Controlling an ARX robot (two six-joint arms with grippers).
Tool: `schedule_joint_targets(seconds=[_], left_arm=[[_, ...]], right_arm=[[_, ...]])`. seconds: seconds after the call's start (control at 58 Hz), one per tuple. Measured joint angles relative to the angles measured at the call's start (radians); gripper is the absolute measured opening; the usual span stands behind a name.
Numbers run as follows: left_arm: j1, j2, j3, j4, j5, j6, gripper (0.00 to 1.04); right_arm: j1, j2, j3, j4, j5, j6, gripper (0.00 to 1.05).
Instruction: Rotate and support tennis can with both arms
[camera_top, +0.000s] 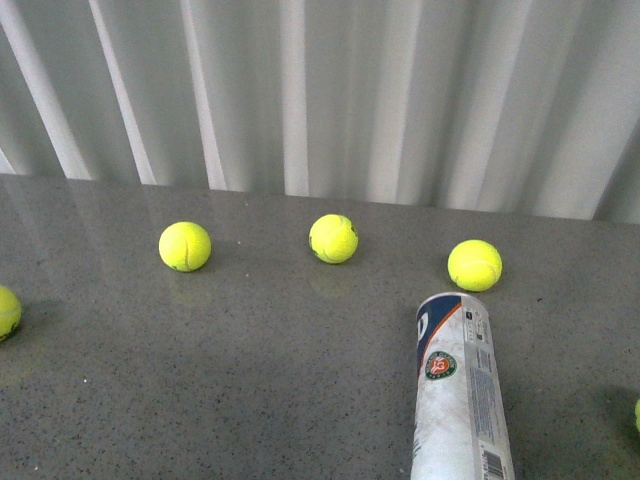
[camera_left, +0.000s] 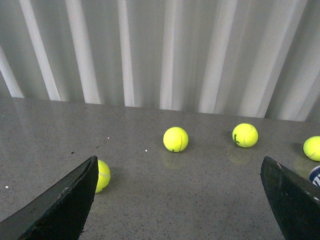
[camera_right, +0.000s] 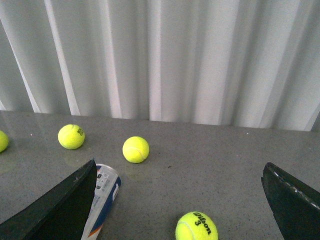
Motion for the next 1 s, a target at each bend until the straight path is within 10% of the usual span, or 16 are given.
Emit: schedule_joint_targets(seconds=[0.345,0.707,1.0], left_arm=[[0.000,0.000,0.000,0.000,0.000,0.000,0.98],[0.000,0.000,0.000,0.000,0.000,0.000,0.98],[0.000,0.000,0.000,0.000,0.000,0.000,0.98]], right_arm=[[-0.064,0.680,0.372,0.225,0.100,0.143,0.97],[0.117,1.636,1.073,-0.237,0.028,0.278,0.97],[0.291,1.894,1.065,-0.249,-0.028,0.402,0.97]])
